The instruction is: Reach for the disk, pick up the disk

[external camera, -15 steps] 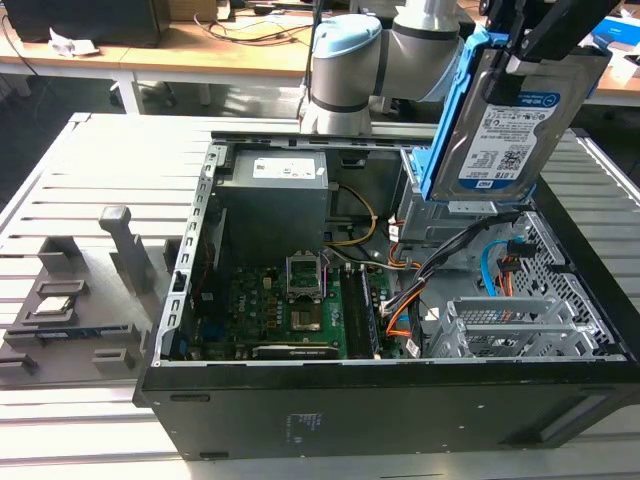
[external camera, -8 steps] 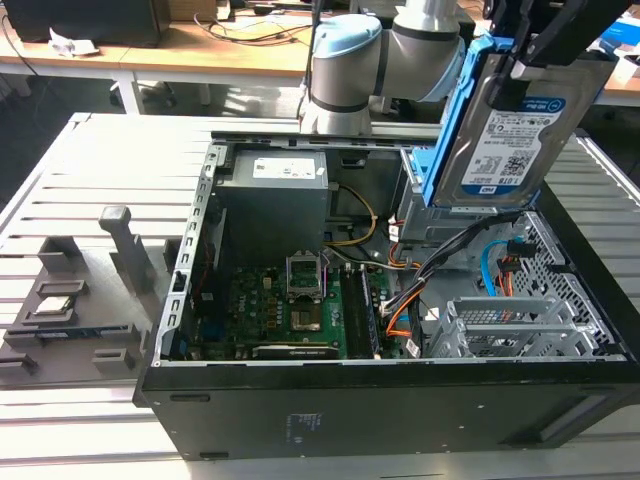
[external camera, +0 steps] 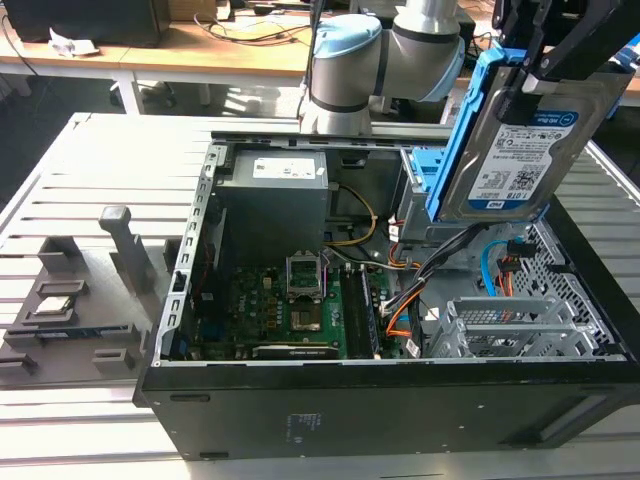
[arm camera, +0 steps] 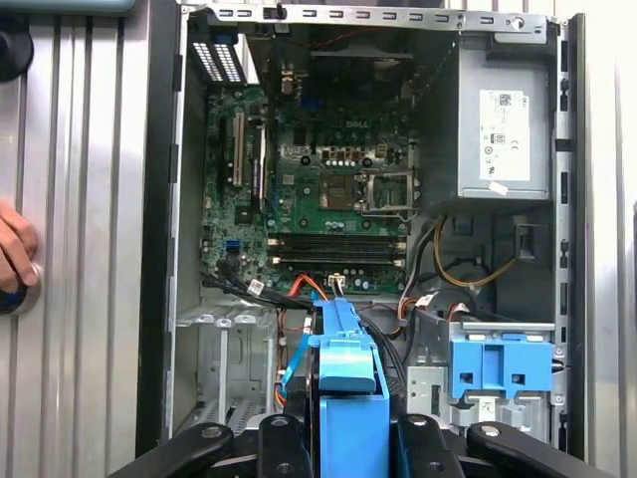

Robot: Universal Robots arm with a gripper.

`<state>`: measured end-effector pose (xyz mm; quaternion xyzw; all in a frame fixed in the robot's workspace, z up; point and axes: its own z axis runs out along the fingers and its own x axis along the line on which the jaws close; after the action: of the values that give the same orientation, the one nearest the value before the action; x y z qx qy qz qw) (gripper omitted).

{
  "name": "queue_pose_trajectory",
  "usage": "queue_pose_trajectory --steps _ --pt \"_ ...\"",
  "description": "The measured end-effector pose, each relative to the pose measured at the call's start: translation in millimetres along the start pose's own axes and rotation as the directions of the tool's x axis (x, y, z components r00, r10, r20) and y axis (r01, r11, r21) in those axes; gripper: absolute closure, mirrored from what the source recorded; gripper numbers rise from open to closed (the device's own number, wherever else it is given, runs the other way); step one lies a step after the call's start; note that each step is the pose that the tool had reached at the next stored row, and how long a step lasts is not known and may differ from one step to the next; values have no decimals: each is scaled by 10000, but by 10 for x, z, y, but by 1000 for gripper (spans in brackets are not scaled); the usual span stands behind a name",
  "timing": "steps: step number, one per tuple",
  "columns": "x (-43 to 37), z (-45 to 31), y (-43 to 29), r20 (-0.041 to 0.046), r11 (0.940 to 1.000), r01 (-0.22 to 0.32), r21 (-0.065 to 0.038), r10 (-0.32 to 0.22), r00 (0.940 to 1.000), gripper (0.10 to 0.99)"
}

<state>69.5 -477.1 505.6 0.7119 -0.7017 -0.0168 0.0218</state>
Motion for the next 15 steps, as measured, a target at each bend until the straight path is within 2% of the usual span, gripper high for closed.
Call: queue_pose_trajectory --steps 10,15 --pt "203 2 3 0 10000 0 0 0 10000 722" --pt "349 3 5 -1 10000 0 0 0 10000 722"
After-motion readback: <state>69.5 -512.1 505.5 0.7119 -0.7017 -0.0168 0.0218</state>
